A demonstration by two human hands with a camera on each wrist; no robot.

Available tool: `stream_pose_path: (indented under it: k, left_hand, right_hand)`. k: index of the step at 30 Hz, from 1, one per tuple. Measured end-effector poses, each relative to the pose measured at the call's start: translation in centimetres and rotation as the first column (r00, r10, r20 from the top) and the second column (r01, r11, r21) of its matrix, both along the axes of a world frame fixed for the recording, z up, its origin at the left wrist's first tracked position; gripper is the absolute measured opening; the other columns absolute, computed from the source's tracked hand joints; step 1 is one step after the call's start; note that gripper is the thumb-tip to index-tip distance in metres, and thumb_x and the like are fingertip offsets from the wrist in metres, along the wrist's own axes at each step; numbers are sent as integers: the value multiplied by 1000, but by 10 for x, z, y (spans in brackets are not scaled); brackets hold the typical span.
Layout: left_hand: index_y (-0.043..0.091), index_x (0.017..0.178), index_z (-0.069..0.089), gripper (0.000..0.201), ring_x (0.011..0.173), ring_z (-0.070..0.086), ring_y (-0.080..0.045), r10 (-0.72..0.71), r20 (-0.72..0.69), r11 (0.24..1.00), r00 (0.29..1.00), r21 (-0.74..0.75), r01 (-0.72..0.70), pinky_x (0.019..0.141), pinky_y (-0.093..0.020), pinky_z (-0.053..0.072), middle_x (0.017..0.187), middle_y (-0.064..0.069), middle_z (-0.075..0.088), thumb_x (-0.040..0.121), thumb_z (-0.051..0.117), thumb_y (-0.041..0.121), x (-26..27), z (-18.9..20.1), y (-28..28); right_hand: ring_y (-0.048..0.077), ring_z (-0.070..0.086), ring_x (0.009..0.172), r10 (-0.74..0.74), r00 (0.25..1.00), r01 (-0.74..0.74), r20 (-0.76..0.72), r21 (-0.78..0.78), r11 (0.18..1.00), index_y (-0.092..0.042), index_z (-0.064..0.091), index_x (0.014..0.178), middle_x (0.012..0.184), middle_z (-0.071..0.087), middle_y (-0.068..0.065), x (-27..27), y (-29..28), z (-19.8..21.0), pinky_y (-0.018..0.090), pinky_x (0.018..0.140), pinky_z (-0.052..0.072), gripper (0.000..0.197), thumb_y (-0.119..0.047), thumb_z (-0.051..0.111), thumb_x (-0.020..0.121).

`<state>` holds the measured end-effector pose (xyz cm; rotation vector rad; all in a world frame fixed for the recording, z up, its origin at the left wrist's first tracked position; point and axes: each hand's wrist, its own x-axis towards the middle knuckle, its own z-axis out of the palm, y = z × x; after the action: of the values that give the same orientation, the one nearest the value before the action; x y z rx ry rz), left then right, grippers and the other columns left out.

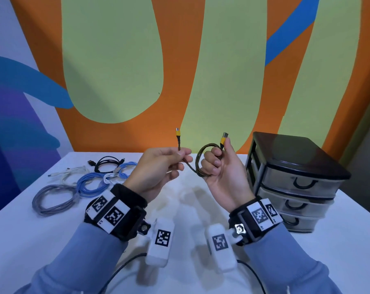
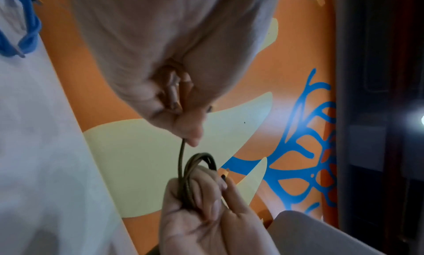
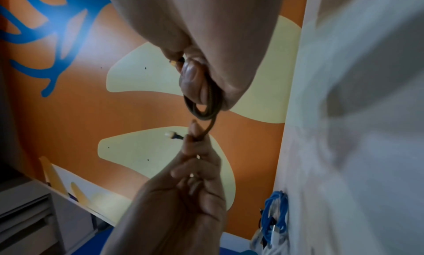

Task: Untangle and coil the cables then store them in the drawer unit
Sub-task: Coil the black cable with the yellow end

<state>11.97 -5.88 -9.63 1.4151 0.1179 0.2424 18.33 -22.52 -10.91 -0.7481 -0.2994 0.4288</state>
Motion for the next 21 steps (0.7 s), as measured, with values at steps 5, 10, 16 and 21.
stream_pose_path:
  k: [5, 10, 16, 21]
  left_hand:
    - [2, 123, 73, 23, 86, 72, -13, -144, 194, 949, 970, 303, 80, 80, -20, 56, 101, -10, 80, 104, 60, -2, -6, 5, -4]
    - [7, 101, 77, 9, 86, 70, -15, -164, 221, 894, 961, 445, 51, 82, -25, 55, 95, -6, 82, 93, 80, 7, -8, 6, -6]
    - [20, 93, 76, 14, 102, 66, -16, -94, 242, 845, 966, 532, -51, 82, -36, 60, 110, -3, 66, 87, 88, 16, -5, 0, -11]
    - [15, 98, 57, 35, 78, 68, -23, -5, 246, 910, 969, 402, -98, 86, -48, 60, 92, -13, 72, 85, 88, 6, -4, 1, -12]
  right_hand:
    - [11, 23, 50, -147, 989, 149, 23, -96, 984, -22, 42, 77, 63, 26, -5, 9, -3, -5, 30, 57, 18, 43, -49, 39, 110]
    - [10, 24, 48, -142, 988, 154, 68, -221, 963, -22, 42, 74, 60, 29, -7, -3, 4, -2, 19, 49, 28, 45, -50, 42, 109]
    - [12, 17, 50, -49, 994, 71, 96, -236, 969, -22, 37, 67, 59, 23, -6, -12, 9, -2, 26, 58, 23, 49, -48, 45, 108]
    - [8, 18, 49, -35, 996, 47, 80, -162, 986, -20, 45, 72, 63, 22, -7, -11, 9, -2, 22, 45, 17, 45, -44, 43, 110]
